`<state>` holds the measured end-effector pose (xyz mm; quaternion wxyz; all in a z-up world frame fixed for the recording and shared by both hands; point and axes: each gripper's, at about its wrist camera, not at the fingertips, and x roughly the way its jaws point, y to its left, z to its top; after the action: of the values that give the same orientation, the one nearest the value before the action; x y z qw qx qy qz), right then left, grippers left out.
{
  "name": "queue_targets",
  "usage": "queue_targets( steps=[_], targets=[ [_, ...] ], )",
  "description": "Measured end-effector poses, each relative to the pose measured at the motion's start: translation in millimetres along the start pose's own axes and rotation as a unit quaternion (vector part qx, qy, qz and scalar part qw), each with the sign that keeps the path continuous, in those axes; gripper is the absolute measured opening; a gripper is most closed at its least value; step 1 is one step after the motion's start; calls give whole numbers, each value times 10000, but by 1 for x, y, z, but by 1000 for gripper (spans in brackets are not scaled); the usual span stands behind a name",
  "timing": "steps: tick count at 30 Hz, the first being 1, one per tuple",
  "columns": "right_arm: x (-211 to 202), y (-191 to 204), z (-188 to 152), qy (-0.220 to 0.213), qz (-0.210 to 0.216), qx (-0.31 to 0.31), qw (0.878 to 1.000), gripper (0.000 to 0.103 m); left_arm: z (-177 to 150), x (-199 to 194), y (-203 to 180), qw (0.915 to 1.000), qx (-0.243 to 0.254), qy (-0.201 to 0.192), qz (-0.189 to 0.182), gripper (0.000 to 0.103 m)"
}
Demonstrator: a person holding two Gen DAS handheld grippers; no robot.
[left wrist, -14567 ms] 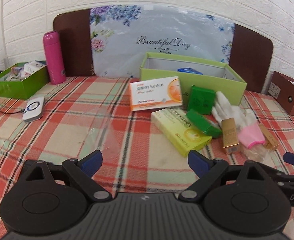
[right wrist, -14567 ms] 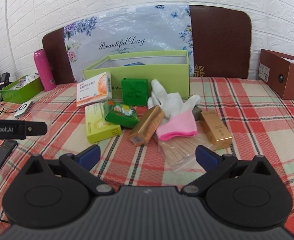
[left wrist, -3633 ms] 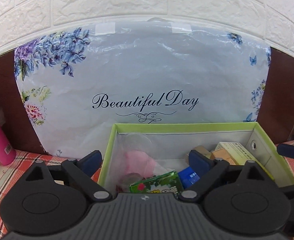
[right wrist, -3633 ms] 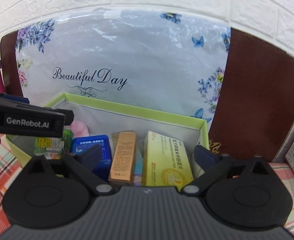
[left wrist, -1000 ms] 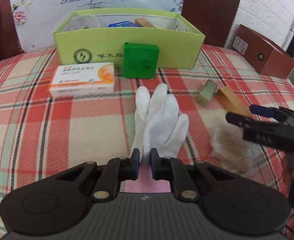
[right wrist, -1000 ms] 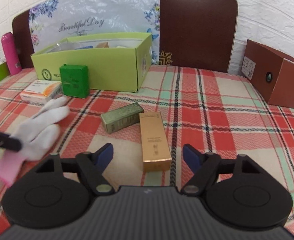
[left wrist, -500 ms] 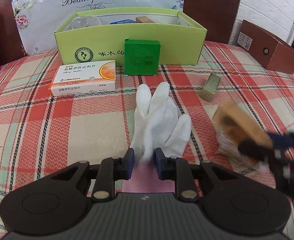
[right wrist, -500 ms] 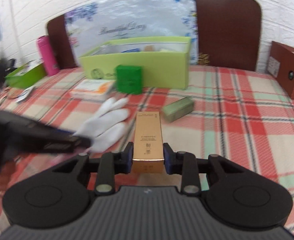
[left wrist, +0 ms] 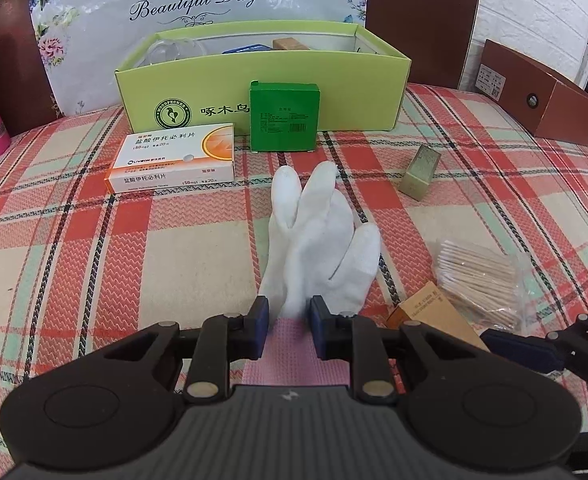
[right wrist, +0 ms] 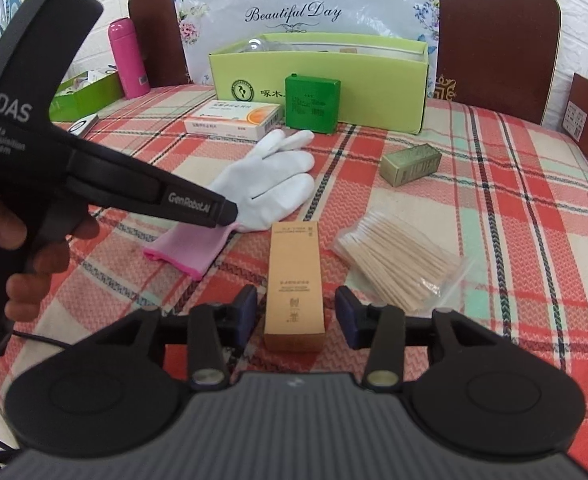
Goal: Organize objects
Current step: 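Grasp the white-pink glove with the left gripper while the right grasps the tan box, then carry the glove and tan box into the green box and release both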
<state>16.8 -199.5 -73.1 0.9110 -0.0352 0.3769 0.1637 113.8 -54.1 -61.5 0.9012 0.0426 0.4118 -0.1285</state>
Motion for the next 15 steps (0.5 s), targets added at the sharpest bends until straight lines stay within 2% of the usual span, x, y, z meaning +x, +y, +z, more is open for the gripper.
queue_targets(
  steps=[9,11,13,15],
  targets=[
    [8,-3,4,74,9,157,9998,42,0,0,0,10000,11,-1,-62,23],
    [9,-3,4,91,27,169,9998,38,0,-1,1,9999,0,5,-108,22],
    [10,-2,5,100,70,154,9998,31,0,-2,4,9998,-2,-17,-202,20],
    [11,-1,6,122,94,159,9998,30,0,-4,8,9995,-49,-45,-303,8]
  ],
)
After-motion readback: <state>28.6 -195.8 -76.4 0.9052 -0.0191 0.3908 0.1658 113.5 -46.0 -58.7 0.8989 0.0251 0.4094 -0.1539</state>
